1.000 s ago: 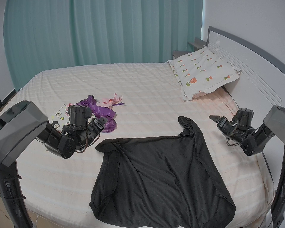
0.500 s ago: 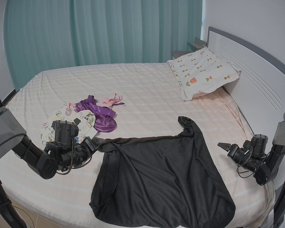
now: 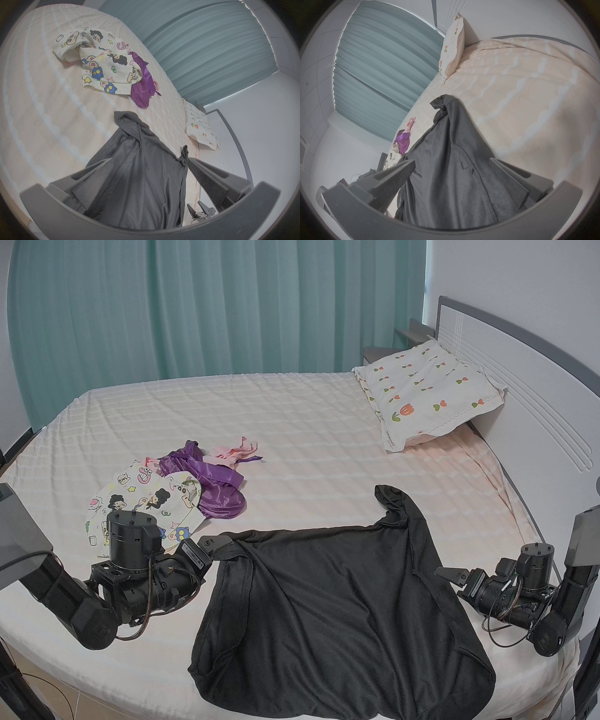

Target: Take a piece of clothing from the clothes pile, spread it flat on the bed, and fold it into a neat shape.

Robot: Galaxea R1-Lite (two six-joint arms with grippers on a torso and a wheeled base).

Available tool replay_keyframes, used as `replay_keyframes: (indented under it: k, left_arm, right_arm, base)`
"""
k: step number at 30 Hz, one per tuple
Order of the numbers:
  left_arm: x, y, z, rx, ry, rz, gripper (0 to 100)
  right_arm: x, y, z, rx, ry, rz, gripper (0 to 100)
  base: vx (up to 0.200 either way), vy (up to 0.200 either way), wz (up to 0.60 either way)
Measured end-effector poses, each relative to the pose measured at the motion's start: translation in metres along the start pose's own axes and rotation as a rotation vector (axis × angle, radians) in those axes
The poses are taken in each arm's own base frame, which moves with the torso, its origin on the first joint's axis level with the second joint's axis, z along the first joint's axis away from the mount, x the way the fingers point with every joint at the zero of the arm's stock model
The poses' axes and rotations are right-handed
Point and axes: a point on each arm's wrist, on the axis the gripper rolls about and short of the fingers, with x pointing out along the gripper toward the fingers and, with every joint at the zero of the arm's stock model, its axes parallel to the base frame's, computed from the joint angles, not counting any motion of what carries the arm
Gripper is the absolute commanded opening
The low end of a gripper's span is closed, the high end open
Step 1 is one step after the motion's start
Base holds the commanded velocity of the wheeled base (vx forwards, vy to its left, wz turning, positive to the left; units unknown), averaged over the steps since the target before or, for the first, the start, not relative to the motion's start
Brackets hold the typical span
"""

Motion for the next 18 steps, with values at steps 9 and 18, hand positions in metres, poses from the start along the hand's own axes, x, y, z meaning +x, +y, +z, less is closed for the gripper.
replay_keyframes:
  k: [9,18]
  left_arm:
    - [0.010,0.009,-0.009,-0.002,0.026,0.018,100]
    - [0.012,0.012,-0.012,-0.002,0.034,0.028,100]
  right_arm:
    - [0.009,0.007,-0.017,-0.031,0.014,-0.014,100]
    - [0.020,0.019,-0.035,-0.073,0.022,0.011,100]
  base:
    - [0.000,0.000,0.00]
    - [0.000,0.000,0.00]
